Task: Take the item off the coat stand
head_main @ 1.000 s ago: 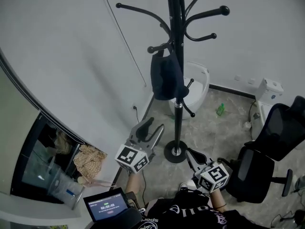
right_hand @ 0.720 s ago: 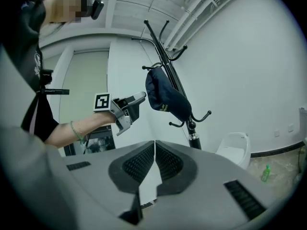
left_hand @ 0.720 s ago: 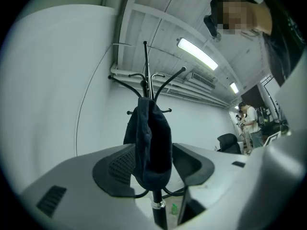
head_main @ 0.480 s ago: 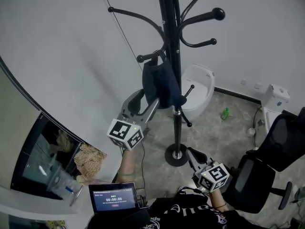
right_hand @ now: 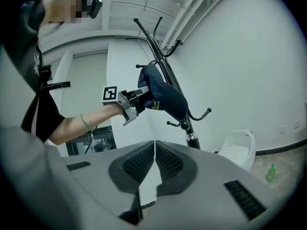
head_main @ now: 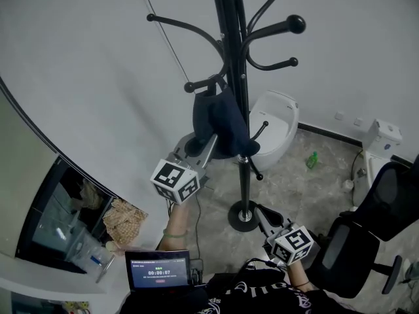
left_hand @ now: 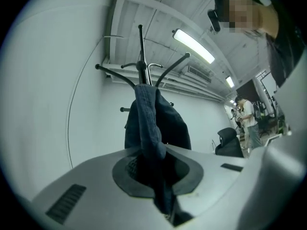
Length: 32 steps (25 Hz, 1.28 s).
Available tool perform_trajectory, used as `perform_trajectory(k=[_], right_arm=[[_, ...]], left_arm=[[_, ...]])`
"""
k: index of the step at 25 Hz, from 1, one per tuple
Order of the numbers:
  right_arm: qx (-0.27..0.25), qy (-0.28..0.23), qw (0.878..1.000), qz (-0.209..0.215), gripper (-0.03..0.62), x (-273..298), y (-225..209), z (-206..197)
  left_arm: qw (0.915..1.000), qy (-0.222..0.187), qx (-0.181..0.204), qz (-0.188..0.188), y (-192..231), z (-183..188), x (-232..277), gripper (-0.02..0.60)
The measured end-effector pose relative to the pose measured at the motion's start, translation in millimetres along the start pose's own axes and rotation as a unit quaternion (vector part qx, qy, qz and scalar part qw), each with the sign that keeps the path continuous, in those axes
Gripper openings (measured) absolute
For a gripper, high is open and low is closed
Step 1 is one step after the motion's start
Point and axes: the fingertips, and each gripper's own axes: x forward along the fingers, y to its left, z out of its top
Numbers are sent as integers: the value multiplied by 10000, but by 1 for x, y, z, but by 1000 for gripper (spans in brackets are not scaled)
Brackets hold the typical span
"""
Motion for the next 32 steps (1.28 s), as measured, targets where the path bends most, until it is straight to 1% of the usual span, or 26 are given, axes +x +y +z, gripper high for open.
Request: perform_trajectory(k=[2, 5, 9, 13, 16, 18, 21, 25, 28, 32], right_arm=[[9, -6, 10000, -34, 18, -1, -3, -2], [16, -42, 10000, -73, 18, -1, -4, -2], [15, -38, 9999, -92, 18, 0, 1, -3], [179, -137, 9997, 4, 18, 5, 14, -2], [164, -115, 9998, 4, 18, 7, 22, -5], [96, -59, 9999, -21, 18, 8, 27, -8], [-9, 25, 10000, -70, 18, 11, 37, -11], [101, 0, 9999, -27, 18, 16, 58, -18], [46, 54, 10000, -8, 18, 21, 77, -25], [123, 21, 9999, 36, 18, 27, 108, -32]], left_arm=[[9998, -149, -54, 80, 1, 15, -5, 18], [9992, -370, 38, 149, 2, 32, -13, 17], [9974, -612, 131, 359, 7, 52, -29, 17], [9939, -1005, 41, 453, 14, 76, -52, 17], [9921, -1161, -49, 482, 20, 85, -71, 17], [9921, -1137, -67, 525, 23, 83, -83, 17], [9933, -976, -125, 610, 27, 69, -103, 16], [9951, -630, -306, 701, 30, 37, -132, 17], [9953, -382, -506, 734, 28, 13, -158, 17], [9945, -140, -804, 658, 20, -25, -194, 17]])
